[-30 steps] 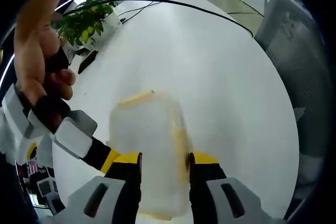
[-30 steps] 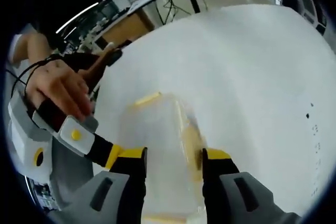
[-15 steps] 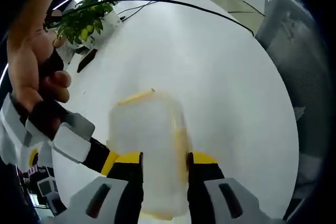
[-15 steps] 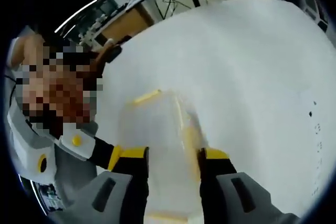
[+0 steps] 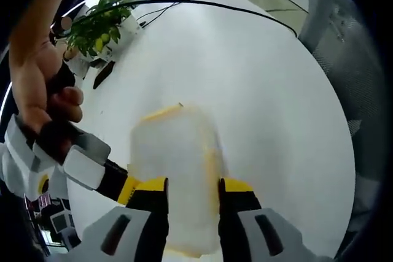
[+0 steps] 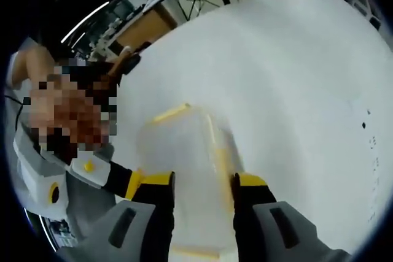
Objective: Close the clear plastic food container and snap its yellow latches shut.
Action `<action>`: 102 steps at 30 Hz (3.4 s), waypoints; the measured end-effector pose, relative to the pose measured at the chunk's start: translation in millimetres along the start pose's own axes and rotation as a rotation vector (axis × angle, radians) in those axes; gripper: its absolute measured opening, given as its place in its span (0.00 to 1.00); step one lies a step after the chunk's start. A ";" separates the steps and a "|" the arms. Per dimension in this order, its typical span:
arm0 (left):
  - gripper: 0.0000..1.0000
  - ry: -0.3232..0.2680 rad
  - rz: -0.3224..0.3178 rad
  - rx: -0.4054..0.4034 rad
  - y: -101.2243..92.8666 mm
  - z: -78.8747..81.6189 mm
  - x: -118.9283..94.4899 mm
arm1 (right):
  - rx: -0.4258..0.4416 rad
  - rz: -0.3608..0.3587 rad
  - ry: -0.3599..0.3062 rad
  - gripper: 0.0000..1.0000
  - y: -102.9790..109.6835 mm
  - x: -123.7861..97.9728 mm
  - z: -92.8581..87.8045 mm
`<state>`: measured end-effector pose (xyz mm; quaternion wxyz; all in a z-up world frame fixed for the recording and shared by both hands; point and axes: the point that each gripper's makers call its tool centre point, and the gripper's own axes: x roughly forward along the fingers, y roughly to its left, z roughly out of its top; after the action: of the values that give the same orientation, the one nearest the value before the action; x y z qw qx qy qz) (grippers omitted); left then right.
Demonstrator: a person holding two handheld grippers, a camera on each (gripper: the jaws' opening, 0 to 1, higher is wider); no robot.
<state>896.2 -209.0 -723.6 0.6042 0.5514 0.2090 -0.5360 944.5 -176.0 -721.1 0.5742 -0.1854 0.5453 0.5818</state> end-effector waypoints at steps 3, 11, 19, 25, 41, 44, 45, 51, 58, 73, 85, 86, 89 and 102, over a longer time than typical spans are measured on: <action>0.24 -0.002 -0.007 0.015 -4.3 1.9 -3.1 | 0.015 0.002 -0.007 0.34 3.8 0.8 -2.8; 0.27 -0.033 -0.015 0.077 -11.4 3.9 -8.0 | 0.024 -0.013 -0.011 0.36 3.0 0.4 -1.2; 0.32 -0.040 -0.016 0.089 -11.7 6.3 -12.5 | -0.022 -0.063 -0.002 0.38 3.5 -1.7 -2.9; 0.35 -0.075 0.003 0.058 -7.9 15.8 -23.2 | -0.029 -0.082 -0.045 0.38 7.2 -8.1 4.5; 0.34 -0.092 0.029 -0.111 1.5 2.9 -46.0 | -0.050 -0.216 -0.095 0.37 28.3 -38.6 -3.3; 0.34 -0.087 0.044 -0.124 2.1 -1.5 -51.5 | -0.062 -0.244 -0.100 0.37 34.8 -41.0 -4.9; 0.34 -0.087 0.046 -0.129 3.0 -2.8 -52.4 | -0.062 -0.253 -0.105 0.38 38.1 -41.7 -5.8; 0.34 -0.088 0.073 -0.215 6.5 -13.5 -60.8 | -0.046 -0.307 -0.168 0.38 44.4 -47.8 -7.5; 0.35 -0.090 0.091 -0.354 4.9 -31.6 -64.0 | -0.008 -0.348 -0.232 0.39 47.9 -45.9 -19.8; 0.35 -0.183 0.207 -0.775 15.1 -63.2 -65.2 | 0.190 -0.539 -0.545 0.39 48.4 -56.1 -51.2; 0.36 -0.256 0.299 -0.922 -4.3 -72.7 -64.1 | 0.237 -0.642 -0.732 0.40 58.2 -50.3 -75.7; 0.36 -0.258 0.306 -0.933 -5.9 -74.0 -63.6 | 0.240 -0.659 -0.736 0.41 57.6 -49.3 -79.0; 0.36 -0.254 0.320 -0.953 -11.4 -78.5 -59.9 | 0.256 -0.690 -0.731 0.42 54.4 -45.1 -87.0; 0.35 -0.207 0.308 -0.968 -19.5 -89.5 -44.3 | 0.278 -0.712 -0.679 0.41 39.1 -20.8 -103.2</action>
<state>894.4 -107.2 -722.1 0.8796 0.1770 0.2884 -0.3343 873.7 -263.2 -721.8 0.9010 -0.0821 0.3032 0.2993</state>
